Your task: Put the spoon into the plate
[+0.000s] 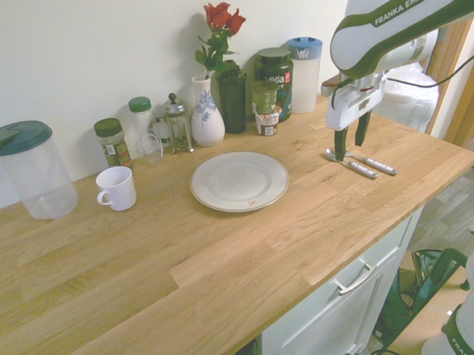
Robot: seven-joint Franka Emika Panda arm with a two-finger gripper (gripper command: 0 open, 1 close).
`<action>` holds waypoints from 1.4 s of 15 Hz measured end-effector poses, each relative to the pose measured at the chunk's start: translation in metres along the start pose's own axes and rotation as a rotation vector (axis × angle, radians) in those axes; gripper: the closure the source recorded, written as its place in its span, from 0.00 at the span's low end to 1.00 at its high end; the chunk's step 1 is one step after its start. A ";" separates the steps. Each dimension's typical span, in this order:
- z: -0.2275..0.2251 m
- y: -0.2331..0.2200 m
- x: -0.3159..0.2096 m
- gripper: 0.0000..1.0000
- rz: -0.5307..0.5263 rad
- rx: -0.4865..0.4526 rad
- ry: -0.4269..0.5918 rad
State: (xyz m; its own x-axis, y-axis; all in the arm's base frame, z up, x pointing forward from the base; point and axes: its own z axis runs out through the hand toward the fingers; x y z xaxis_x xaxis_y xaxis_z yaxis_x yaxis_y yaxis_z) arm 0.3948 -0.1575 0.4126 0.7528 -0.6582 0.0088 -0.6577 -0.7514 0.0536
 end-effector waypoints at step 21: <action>0.082 0.005 0.037 1.00 0.063 0.011 -0.013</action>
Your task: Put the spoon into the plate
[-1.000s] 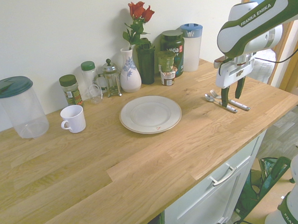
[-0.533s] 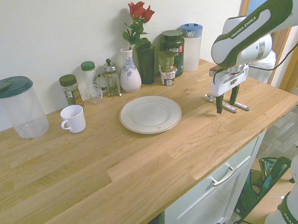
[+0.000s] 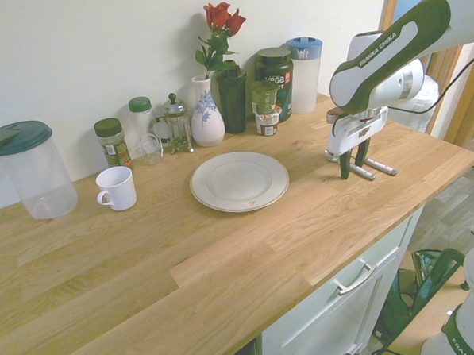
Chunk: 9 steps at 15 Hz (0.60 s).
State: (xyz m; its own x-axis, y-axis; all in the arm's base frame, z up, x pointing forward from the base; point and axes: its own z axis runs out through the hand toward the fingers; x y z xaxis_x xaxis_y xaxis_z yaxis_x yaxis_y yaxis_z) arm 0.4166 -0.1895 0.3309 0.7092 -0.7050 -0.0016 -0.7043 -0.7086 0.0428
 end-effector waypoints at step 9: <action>-0.001 0.001 0.001 1.00 0.002 0.001 0.001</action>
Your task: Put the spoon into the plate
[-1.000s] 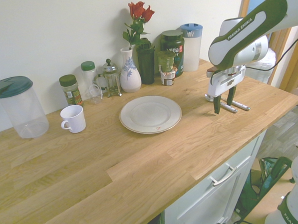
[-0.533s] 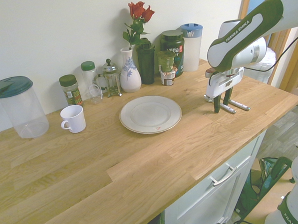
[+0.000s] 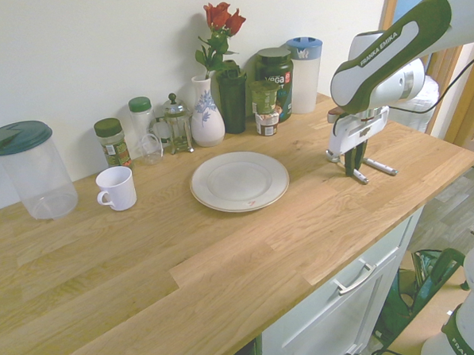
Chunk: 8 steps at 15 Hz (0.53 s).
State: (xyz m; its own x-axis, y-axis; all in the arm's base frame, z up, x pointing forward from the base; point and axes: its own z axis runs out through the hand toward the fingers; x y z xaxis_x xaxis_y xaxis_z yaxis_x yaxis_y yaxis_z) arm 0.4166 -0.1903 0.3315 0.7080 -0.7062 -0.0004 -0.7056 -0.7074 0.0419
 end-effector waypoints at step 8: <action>-0.057 -0.030 -0.003 1.00 -0.017 0.038 0.020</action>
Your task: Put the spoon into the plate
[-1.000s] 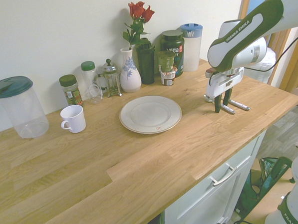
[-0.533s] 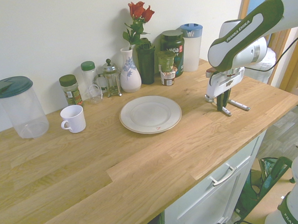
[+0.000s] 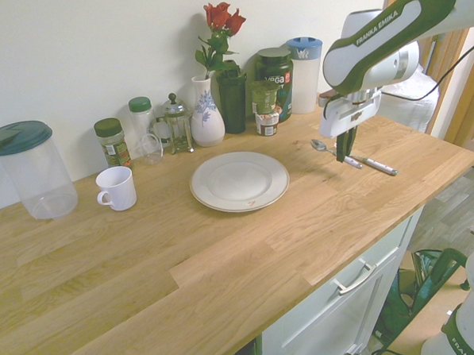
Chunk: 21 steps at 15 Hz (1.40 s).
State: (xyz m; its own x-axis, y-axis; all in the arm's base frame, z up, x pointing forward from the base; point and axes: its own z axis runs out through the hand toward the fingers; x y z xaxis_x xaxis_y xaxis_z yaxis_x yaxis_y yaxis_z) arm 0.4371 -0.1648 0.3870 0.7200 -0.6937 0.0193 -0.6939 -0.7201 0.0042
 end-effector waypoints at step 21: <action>0.009 -0.258 -0.083 1.00 -0.202 0.007 0.019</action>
State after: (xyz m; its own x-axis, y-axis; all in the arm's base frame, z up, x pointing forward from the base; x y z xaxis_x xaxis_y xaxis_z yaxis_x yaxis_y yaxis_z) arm 0.5567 0.0784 0.3754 0.8441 -0.5349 0.0373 -0.5354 -0.8446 0.0030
